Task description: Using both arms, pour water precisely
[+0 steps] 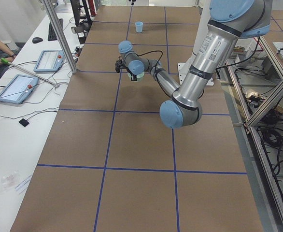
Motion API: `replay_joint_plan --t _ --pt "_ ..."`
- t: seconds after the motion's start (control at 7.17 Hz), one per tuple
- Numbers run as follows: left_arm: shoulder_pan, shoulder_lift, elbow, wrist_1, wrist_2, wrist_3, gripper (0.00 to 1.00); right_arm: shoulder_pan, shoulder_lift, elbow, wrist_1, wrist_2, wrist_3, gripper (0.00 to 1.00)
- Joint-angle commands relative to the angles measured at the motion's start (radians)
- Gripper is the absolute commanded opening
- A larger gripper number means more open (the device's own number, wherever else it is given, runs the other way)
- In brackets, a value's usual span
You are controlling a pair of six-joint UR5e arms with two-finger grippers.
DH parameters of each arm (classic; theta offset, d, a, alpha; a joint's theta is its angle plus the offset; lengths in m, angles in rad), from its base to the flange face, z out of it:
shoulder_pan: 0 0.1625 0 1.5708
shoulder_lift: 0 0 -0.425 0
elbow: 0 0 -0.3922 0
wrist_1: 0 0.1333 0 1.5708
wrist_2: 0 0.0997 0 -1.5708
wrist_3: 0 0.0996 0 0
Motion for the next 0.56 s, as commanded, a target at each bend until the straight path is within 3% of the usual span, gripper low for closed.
replay_joint_plan --t 0.0,0.42 --pt "-0.126 0.264 -0.064 -0.006 -0.015 0.346 0.0 0.003 0.002 0.006 -0.017 0.004 0.0 0.99" --pt "-0.258 0.359 0.069 -0.008 -0.015 0.614 0.0 0.003 0.003 0.006 -0.018 0.005 0.014 0.99"
